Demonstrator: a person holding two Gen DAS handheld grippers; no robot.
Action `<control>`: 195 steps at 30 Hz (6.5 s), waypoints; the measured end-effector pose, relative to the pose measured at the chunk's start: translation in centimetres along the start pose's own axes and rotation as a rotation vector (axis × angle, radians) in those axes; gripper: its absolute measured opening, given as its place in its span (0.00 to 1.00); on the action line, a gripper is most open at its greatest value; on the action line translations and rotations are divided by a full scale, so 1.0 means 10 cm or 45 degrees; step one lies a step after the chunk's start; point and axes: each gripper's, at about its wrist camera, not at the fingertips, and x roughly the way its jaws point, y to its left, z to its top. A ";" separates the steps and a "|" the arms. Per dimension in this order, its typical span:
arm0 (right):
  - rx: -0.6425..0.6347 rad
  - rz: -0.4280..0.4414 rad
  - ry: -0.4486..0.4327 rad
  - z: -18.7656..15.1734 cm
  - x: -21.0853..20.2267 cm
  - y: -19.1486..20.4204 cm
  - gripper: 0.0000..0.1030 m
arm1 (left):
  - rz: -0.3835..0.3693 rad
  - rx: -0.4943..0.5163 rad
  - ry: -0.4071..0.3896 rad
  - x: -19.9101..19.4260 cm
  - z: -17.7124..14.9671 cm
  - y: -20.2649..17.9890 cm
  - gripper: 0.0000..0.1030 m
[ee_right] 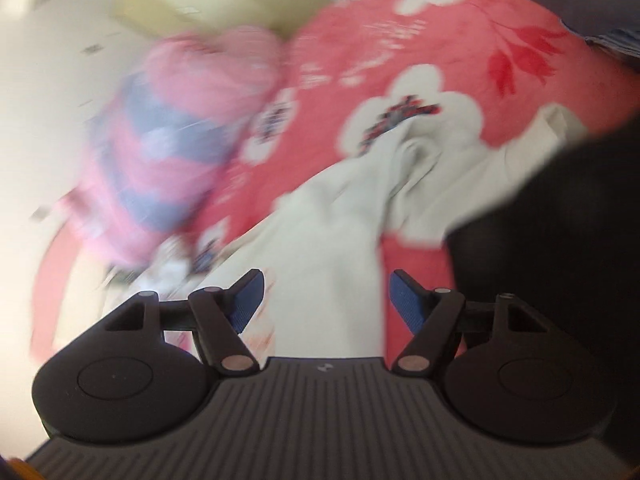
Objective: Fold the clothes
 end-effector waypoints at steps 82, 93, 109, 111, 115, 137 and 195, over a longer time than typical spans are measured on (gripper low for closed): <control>-0.887 -0.193 -0.368 -2.96 -0.07 0.26 0.10 | 0.007 0.512 -0.027 0.34 -0.52 -0.71 0.17; -0.141 0.043 -0.343 -2.83 -0.46 -0.16 0.03 | -0.021 0.571 0.039 0.44 -0.66 -0.81 0.27; -0.112 -0.186 -0.385 -2.81 -0.76 -0.32 0.08 | 0.086 0.616 0.051 -0.09 -1.03 -0.65 0.46; -0.070 -0.106 -0.389 -2.66 -0.71 -0.31 0.20 | 0.100 0.582 0.008 -0.12 -0.98 -0.61 0.47; -0.024 -0.067 -0.296 -2.25 -0.32 -0.28 0.46 | 0.153 0.473 -0.057 0.01 -0.82 -0.49 0.46; -0.988 -0.717 -0.272 -2.24 0.39 0.37 0.05 | 0.203 0.549 -0.004 0.08 -1.01 -0.38 0.47; -0.296 -0.232 -0.106 -2.73 -0.23 0.37 0.04 | 0.628 -0.400 -0.315 -2.21 -1.25 1.41 0.06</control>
